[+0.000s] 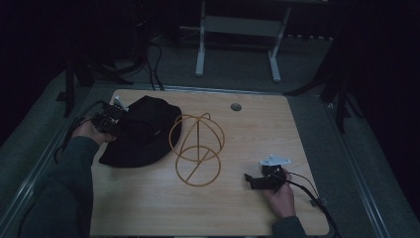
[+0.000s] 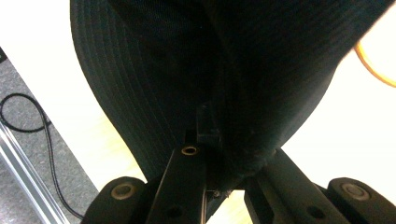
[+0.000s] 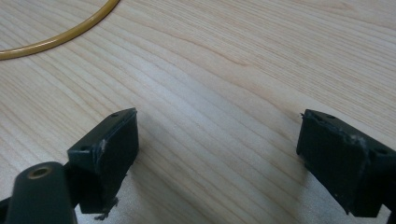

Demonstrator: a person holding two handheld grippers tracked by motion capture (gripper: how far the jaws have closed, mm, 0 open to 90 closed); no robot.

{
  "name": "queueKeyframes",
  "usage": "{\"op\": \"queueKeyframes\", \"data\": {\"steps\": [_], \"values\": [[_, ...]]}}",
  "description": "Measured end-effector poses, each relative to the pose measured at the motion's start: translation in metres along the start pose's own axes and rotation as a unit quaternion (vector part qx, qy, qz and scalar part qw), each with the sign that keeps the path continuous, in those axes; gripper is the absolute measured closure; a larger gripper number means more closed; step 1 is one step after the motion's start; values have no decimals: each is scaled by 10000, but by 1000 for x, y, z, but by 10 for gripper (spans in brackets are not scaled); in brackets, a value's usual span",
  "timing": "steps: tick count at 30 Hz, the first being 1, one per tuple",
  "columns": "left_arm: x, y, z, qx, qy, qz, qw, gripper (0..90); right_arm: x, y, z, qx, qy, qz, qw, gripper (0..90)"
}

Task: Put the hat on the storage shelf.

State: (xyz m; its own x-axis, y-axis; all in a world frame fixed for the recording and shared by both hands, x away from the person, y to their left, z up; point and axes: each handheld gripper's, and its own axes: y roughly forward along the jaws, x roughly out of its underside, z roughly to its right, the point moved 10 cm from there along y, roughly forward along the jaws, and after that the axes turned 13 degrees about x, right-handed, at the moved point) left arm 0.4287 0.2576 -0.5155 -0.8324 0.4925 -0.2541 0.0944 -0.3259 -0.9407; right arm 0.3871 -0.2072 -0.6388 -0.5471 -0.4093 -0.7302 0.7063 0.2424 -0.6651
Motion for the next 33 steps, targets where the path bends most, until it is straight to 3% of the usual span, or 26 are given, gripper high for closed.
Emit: {"op": "queueKeyframes", "data": {"steps": [20, 33], "values": [[-2, -27, 14, 118, 254, 266, 9993, 884, 0, 0, 0, 0, 4, -1, 10000, 127], [4, -44, 18, 88, 391, 337, 9986, 884, 0, 0, 0, 1, 4, -2, 10000, 127]]}}
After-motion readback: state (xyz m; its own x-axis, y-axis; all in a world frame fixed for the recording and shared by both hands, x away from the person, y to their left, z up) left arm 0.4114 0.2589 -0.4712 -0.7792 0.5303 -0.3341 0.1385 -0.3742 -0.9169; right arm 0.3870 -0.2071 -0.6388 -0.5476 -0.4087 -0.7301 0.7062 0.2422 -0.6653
